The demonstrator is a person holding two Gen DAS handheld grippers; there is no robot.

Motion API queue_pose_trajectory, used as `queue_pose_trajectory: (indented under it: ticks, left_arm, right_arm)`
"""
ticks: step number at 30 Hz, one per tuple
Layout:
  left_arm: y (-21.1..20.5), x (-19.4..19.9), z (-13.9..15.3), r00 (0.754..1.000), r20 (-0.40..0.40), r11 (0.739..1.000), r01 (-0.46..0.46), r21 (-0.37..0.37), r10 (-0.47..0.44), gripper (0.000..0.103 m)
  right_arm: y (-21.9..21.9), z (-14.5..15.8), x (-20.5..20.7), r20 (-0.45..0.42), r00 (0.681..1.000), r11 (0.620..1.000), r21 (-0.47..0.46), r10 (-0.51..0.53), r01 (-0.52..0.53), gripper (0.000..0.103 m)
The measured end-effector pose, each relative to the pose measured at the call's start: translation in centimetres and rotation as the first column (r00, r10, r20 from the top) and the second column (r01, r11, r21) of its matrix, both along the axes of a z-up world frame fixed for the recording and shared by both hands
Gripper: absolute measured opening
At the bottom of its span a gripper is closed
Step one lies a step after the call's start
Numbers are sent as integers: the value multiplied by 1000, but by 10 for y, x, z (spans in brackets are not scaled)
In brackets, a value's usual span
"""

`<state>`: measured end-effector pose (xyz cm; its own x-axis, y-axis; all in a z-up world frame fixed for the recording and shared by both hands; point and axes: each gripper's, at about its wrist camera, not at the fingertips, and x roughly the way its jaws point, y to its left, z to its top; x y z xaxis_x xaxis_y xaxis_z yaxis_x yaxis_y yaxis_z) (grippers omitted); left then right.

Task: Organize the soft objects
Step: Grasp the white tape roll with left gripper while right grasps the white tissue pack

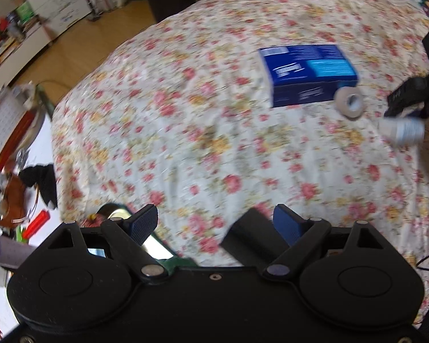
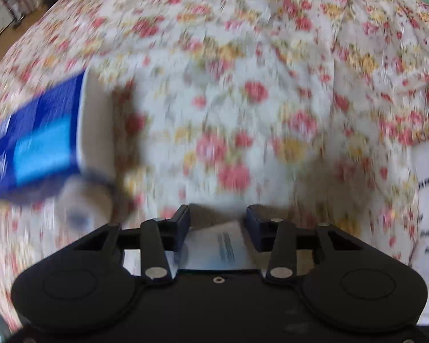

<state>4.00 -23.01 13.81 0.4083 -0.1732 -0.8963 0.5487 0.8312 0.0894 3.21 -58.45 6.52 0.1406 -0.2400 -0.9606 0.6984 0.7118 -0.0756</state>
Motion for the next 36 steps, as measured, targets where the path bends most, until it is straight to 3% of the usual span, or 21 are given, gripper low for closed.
queue_pose_trajectory:
  ticks: [7,12,15,21,32,34,36]
  left_arm:
    - [-63,3,10,997,-57,999,51,-5,-52,85]
    - [-118,3,4,995,-41,996,87,34,-86,86]
    - [-149,8,-5,994,-53,996,92,21,-91,86]
    - [-202,27,-34,994,-108,1000,9,-19,-11,86]
    - [-256,40,-80,995,-39,994,-90,67,93,85]
    - [-261,41,-86,994,-17,990,-101,95,103,82]
    - [-265,42,-90,996,-17,990,-89,106,91,67]
  right_arm:
    - [28,6,-51,47,999,988,155,0,-7,38]
    - [28,21,-89,173,980,991,97,-103,87,45]
    - [21,31,-106,212,963,986,51,-167,160,48]
    - [-4,38,-125,233,945,974,49,-228,222,49]
    - [-21,50,-157,251,923,956,104,-291,273,49]
    - [-21,50,-157,254,923,957,106,-289,270,49]
    - [-21,50,-156,258,923,957,114,-287,266,50]
